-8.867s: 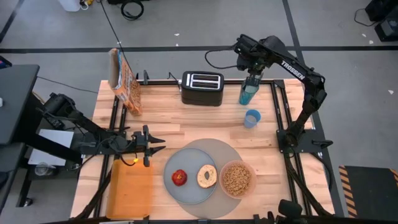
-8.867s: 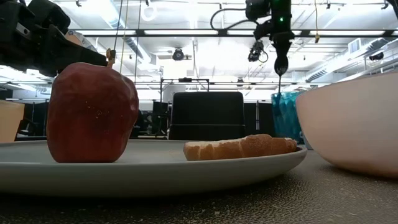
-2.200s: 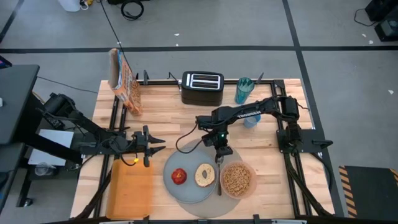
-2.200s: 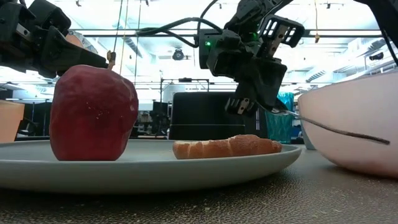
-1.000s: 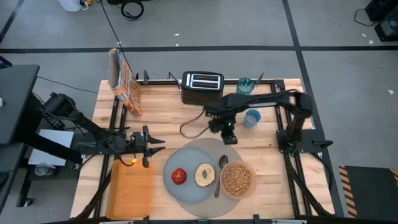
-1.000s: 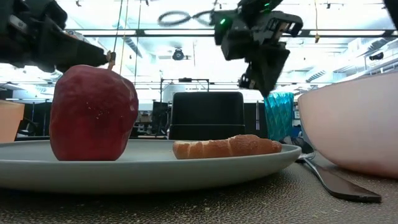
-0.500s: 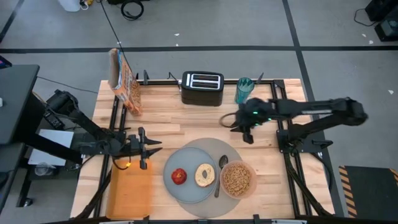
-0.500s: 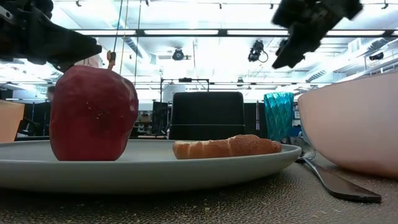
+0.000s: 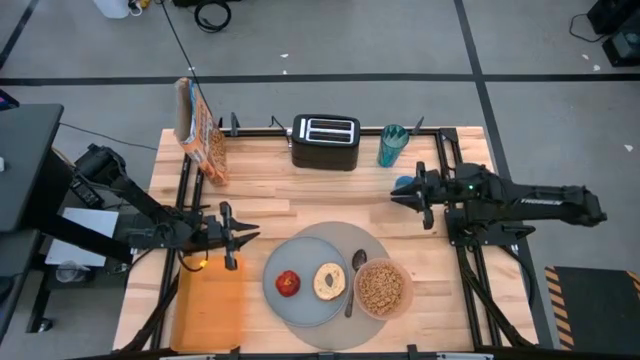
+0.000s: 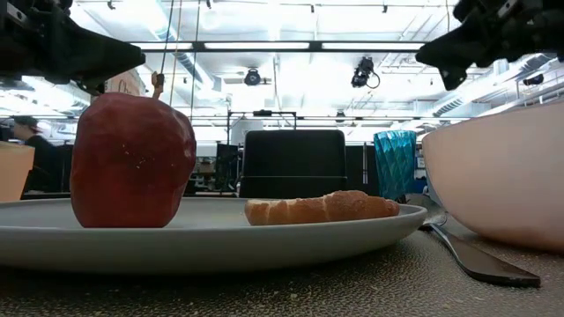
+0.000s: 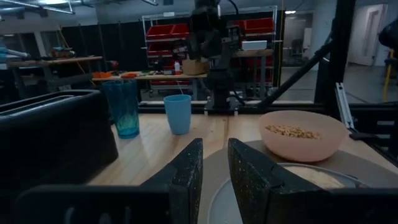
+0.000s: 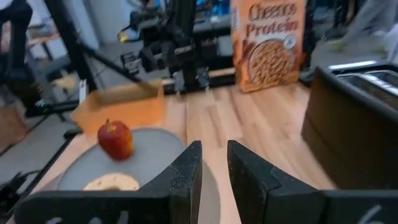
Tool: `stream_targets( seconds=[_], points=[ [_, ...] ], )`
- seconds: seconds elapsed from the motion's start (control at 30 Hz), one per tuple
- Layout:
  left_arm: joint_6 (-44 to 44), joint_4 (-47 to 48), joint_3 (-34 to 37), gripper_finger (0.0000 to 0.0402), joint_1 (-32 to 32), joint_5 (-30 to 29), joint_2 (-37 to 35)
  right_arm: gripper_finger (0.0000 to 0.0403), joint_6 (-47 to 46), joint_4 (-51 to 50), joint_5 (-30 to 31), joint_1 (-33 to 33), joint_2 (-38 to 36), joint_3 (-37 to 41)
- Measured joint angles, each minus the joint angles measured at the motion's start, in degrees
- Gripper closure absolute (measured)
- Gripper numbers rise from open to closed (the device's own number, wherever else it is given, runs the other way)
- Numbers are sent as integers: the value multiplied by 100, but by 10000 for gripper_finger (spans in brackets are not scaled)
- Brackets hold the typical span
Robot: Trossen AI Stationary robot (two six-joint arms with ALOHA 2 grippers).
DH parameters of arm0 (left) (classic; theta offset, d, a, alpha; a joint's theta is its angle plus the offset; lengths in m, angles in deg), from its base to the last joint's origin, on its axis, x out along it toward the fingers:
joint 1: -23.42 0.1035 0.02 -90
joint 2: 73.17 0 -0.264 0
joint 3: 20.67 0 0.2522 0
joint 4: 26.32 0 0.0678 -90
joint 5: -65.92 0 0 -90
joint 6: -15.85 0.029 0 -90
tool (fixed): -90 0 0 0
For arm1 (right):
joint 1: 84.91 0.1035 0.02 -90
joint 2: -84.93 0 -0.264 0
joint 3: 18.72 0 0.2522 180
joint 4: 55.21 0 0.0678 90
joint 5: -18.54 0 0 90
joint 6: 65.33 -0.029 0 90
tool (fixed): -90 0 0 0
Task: Arrange a breakfast setting
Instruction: Return to Home Position
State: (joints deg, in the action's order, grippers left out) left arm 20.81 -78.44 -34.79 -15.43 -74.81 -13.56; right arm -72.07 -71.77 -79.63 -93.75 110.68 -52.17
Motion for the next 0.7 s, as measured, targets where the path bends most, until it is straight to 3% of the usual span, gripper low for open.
stream_targets(
  seconds=[0.13,0.3,0.53,0.6,0.7],
  points=[
    [49,-52,0,319,0,-60,0,320,-55,591,360,60,-434,572],
    [524,-518,0,319,-4,-63,-1,320,28,2151,668,122,-770,1592],
    [1344,-1127,0,319,-2,-105,-2,320,260,2290,1139,116,-1128,1931],
    [1655,-1145,2,319,-4,-363,-2,320,325,2112,1131,116,-1228,1933],
    [1803,-1174,0,319,3,-1235,-52,320,335,1910,1142,116,-1419,1933]
  ],
)
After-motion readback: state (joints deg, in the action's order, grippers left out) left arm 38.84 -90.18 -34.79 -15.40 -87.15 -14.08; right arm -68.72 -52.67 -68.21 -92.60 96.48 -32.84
